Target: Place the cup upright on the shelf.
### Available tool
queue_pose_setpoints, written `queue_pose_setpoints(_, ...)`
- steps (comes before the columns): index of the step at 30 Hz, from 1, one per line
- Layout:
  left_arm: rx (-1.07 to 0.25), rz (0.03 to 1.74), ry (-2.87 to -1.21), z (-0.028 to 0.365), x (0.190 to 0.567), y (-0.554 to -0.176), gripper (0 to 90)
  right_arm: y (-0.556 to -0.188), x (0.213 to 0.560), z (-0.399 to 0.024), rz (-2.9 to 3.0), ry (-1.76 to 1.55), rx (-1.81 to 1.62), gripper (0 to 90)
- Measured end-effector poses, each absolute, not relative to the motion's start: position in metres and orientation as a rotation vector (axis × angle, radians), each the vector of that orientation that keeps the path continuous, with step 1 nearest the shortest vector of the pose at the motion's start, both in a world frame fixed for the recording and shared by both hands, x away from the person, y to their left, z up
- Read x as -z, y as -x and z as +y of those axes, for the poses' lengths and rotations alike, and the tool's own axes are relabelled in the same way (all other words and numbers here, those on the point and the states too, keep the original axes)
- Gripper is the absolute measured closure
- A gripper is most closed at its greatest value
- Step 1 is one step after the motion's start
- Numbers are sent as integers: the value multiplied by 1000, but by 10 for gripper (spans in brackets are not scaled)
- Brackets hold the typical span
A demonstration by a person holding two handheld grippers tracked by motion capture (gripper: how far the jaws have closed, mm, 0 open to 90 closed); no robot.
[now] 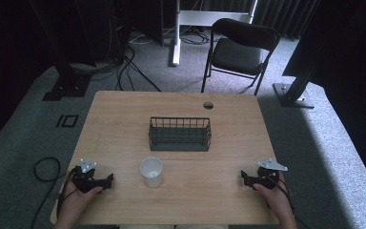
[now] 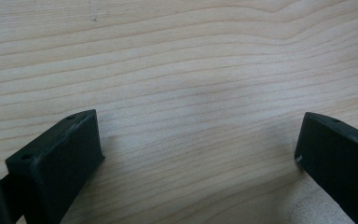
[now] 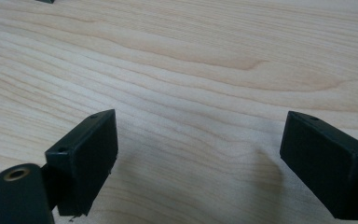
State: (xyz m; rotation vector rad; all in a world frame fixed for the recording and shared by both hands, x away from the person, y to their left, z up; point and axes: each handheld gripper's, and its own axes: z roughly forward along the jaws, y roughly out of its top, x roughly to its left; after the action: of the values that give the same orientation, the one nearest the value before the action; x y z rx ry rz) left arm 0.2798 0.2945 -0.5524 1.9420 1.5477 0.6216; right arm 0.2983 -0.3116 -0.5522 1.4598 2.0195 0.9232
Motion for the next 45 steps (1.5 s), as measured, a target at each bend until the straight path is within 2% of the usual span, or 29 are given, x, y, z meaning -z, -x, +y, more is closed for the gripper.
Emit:
queue_pose_setpoints(19,-622,1547,-1944,294,552,-280,8,-299,541,-296,2086,-1379,-952,110)
queue_pose_setpoints(45,-622,1547,-1944,294,552,-280,8,-298,513,-248,2160,-1187,-1151,111)
